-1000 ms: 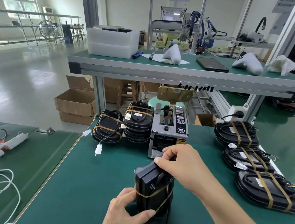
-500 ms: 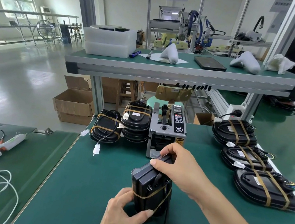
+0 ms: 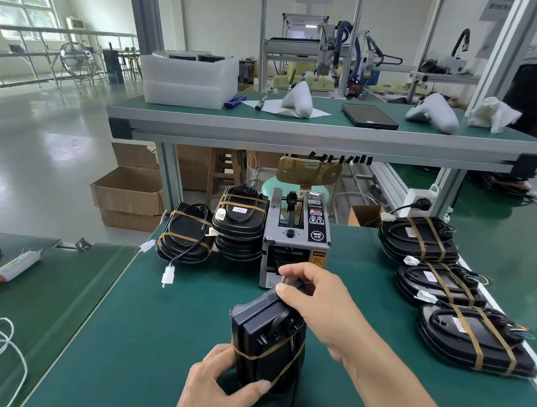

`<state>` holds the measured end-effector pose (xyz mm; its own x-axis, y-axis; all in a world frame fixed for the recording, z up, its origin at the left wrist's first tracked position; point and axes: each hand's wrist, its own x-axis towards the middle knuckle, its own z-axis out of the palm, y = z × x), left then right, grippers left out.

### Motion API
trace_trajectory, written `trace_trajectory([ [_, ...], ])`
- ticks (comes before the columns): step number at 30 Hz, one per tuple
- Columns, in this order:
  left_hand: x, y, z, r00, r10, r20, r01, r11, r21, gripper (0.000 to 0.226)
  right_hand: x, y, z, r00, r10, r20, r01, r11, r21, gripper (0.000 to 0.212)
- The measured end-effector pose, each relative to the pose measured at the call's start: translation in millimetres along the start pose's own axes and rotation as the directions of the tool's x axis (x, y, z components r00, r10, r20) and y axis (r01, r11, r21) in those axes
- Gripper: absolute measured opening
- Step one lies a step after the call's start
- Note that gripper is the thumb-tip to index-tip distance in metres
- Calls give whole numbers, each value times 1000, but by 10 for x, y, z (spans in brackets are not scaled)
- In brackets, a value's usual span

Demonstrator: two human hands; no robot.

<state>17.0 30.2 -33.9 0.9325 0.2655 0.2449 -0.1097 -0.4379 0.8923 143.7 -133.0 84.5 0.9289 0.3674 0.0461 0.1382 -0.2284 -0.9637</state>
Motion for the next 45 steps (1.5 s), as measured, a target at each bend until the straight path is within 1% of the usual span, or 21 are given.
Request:
trace_trajectory([
  [4, 5, -39, 5, 998, -65, 12, 64, 998, 25, 40, 14, 91, 12, 1000, 22, -8, -21, 998, 64, 18],
  [5, 5, -39, 6, 996, -86, 13, 86, 996, 22, 41, 9, 123, 11, 1000, 20, 6, -21, 994, 103, 20],
  [7, 5, -35, 6, 991, -132, 9, 132, 991, 7, 46, -21, 214, -17, 999, 42, 25, -47, 964, 261, 24],
  [8, 3, -29, 8, 988, -155, 1, 155, 988, 0, 48, -51, 305, -47, 998, 69, -5, -64, 946, 317, 24],
  [9, 5, -19, 10, 984, -178, -7, 178, 984, -2, 49, -102, 426, -80, 993, 97, -69, -68, 939, 336, 23],
  [12, 32, -17, 6, 972, -234, -11, 234, 972, -37, 48, -383, 935, -182, 935, 154, -318, -88, 973, 214, 11],
  [13, 47, -20, -1, 969, -245, -10, 245, 968, -51, 47, -485, 1088, -197, 919, 149, -365, -95, 982, 161, 11],
  [14, 55, -24, -8, 966, -260, -4, 259, 964, -66, 44, -563, 1207, -197, 911, 126, -394, -95, 991, 98, 16],
  [16, 60, -18, -18, 957, -290, -4, 288, 950, -121, 35, -621, 1338, -186, 910, 86, -406, -93, 996, 3, 24],
  [18, 41, -17, -31, 949, -313, -42, 299, 934, -197, 33, -602, 1345, -153, 916, 62, -397, -89, 995, -49, 25],
  [19, 35, -5, -38, 941, -329, -75, 304, 923, -235, 32, -580, 1342, -140, 918, 49, -393, -85, 994, -76, 26],
  [22, 34, 59, -95, 897, -378, -230, 296, 899, -323, 13, -534, 1323, -116, 919, 29, -393, -92, 985, -142, 33],
  [23, 42, 78, -138, 876, -387, -288, 291, 900, -324, 15, -534, 1319, -113, 917, 24, -398, -89, 985, -148, 32],
  [26, 165, 185, -388, 850, -363, -381, 293, 928, -231, 19, -552, 1296, -95, 909, -5, -416, -71, 983, -167, 34],
  [29, 467, 254, -776, 864, -268, -426, 230, 963, -139, 23, -554, 1292, -79, 903, -20, -430, -61, 983, -173, 36],
  [31, 736, 337, -1087, 869, -236, -434, 229, 971, -70, 20, -547, 1286, -74, 898, -40, -439, -48, 981, -186, 36],
  [34, 1203, 408, -1555, 887, -297, -354, 301, 953, -43, 24, -534, 1281, -66, 893, -52, -447, -43, 979, -200, 35],
  [36, 1504, 386, -1806, 902, -309, -302, 326, 945, 5, 25, -525, 1296, -67, 896, -56, -440, -49, 974, -223, 38],
  [38, 1789, 281, -1977, 901, -360, -243, 368, 930, -12, 27, -521, 1305, -69, 900, -53, -433, -54, 971, -233, 41],
  [41, 2126, 111, -2083, 886, -452, -101, 452, 892, -25, 41, -512, 1308, -66, 905, -21, -425, -80, 972, -220, 36],
  [45, 2373, -27, -2061, 888, -460, 14, 460, 888, 19, 43, -504, 1311, -49, 915, -34, -402, -61, 973, -222, 41],
])
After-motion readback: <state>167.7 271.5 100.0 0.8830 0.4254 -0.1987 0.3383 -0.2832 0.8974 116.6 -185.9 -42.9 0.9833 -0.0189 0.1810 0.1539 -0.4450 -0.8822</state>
